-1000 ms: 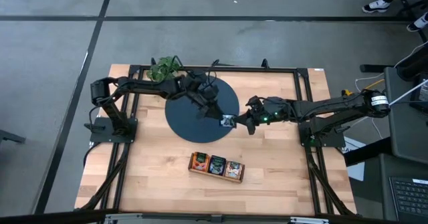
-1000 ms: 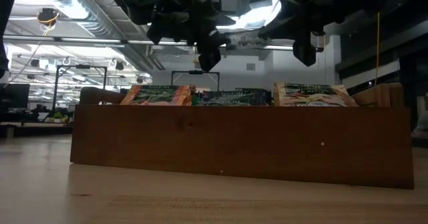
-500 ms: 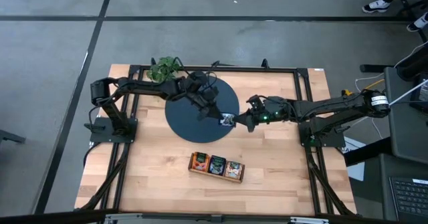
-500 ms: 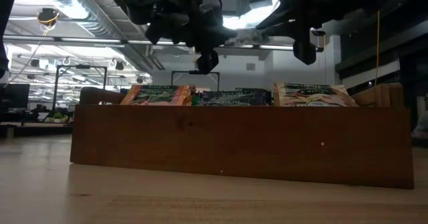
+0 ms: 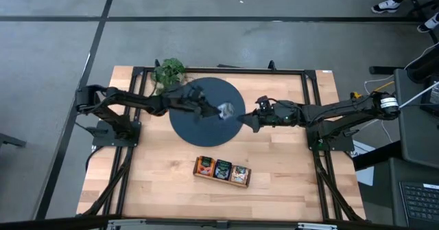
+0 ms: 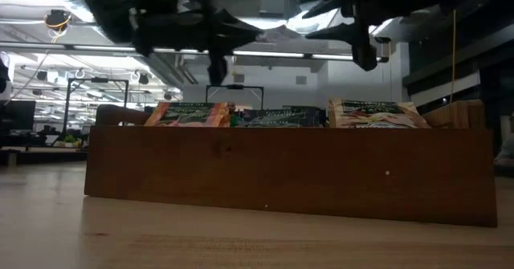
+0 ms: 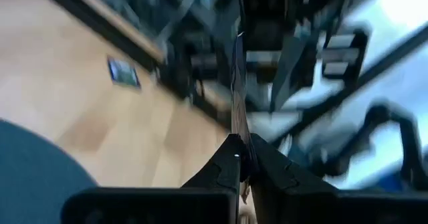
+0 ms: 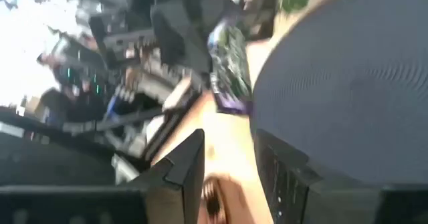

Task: Pick & Place Tea
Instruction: Put the violet tea bag into the middle section of the wooden organizer

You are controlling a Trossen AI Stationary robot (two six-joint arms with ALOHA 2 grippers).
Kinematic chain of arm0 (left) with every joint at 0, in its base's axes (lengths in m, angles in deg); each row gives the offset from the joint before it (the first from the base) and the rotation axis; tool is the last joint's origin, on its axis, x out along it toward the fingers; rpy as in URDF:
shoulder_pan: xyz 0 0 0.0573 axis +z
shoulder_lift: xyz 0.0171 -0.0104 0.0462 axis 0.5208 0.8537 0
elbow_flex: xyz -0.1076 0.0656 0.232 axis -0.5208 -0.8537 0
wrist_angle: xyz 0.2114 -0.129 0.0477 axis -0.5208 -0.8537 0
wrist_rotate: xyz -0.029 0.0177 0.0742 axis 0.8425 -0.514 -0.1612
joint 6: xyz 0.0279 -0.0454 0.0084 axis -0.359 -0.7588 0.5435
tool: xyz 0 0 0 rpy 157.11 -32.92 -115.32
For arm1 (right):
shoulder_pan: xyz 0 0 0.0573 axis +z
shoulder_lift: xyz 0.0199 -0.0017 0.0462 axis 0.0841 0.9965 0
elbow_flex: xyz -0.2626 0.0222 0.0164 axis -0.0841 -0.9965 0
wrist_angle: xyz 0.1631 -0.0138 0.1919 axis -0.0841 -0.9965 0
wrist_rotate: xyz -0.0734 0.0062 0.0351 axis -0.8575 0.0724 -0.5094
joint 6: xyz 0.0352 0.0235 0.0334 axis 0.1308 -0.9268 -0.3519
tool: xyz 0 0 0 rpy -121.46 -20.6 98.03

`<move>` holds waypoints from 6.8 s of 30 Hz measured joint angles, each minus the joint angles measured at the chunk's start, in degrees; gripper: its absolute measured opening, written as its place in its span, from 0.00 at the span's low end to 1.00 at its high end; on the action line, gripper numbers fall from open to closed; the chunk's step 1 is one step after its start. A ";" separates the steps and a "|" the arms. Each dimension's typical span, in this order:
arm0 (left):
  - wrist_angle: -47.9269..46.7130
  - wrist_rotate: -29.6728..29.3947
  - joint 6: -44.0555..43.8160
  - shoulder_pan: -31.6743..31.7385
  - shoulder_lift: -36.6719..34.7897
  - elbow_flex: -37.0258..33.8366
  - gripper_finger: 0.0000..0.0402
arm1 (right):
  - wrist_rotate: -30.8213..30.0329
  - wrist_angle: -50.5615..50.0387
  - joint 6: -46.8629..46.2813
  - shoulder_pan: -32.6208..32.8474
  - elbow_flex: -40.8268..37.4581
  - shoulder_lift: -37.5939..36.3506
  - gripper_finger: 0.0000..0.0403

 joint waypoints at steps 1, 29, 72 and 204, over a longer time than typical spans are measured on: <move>3.57 -2.65 -1.53 -0.20 -0.71 -1.82 0.02 | -1.80 0.97 0.07 0.29 0.00 0.00 0.33; 24.61 -16.30 -11.17 -2.52 10.70 9.63 0.03 | -14.60 17.33 12.36 0.42 -0.01 -0.02 0.33; 24.00 -17.93 -10.54 -3.65 10.72 9.63 0.03 | -14.98 19.45 15.18 0.46 0.00 -0.02 0.02; 7.63 -40.46 17.44 -37.40 21.10 0.60 0.00 | -4.05 -20.40 -17.64 16.51 -0.02 -5.55 0.16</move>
